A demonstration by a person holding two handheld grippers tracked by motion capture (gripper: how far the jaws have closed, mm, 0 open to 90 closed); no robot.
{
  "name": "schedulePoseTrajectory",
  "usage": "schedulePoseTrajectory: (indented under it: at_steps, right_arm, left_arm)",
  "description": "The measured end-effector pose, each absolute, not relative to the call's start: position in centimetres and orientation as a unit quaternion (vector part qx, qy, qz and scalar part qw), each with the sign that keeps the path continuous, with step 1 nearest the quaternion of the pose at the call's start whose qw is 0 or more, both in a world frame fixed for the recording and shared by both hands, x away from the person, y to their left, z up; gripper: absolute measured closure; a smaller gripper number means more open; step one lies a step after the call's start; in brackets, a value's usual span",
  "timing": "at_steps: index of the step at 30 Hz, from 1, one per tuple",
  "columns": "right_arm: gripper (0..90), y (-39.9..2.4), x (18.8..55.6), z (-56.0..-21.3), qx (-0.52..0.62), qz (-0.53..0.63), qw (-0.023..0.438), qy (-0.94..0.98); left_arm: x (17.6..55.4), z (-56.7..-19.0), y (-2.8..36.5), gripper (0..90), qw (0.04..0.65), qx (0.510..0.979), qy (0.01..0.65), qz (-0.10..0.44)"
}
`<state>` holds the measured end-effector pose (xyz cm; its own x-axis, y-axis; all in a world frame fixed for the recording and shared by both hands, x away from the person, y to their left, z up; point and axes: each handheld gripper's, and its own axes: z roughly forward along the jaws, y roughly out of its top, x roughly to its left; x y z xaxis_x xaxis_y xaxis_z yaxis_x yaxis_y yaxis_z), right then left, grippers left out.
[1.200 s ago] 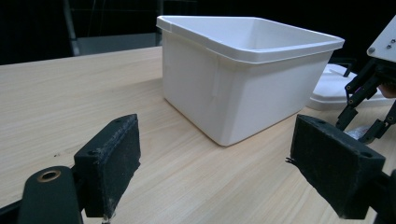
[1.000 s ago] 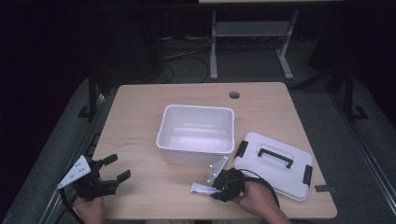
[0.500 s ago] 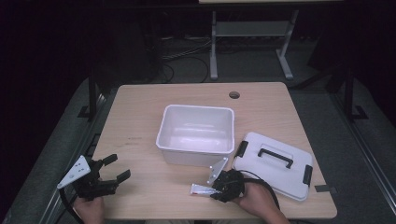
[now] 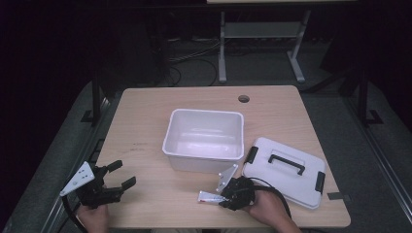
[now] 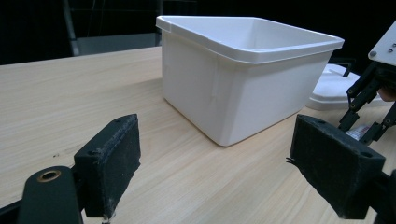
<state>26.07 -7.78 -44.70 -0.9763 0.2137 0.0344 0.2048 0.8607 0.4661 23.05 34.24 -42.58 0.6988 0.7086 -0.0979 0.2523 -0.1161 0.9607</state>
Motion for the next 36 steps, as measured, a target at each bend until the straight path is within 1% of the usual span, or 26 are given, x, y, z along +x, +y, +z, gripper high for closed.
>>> schedulePoseTrajectory:
  at_steps: [22,36]
  right_arm:
    - [67.8,-8.1,25.8,-44.2,0.102,0.258,0.007,0.961]
    - [67.8,-8.5,25.5,-42.7,0.099,0.278,0.01,0.955]
  left_arm:
    - [23.1,-42.6,34.2,15.7,0.575,0.72,0.334,0.198]
    - [23.0,-42.6,34.2,15.7,0.575,0.72,0.333,0.199]
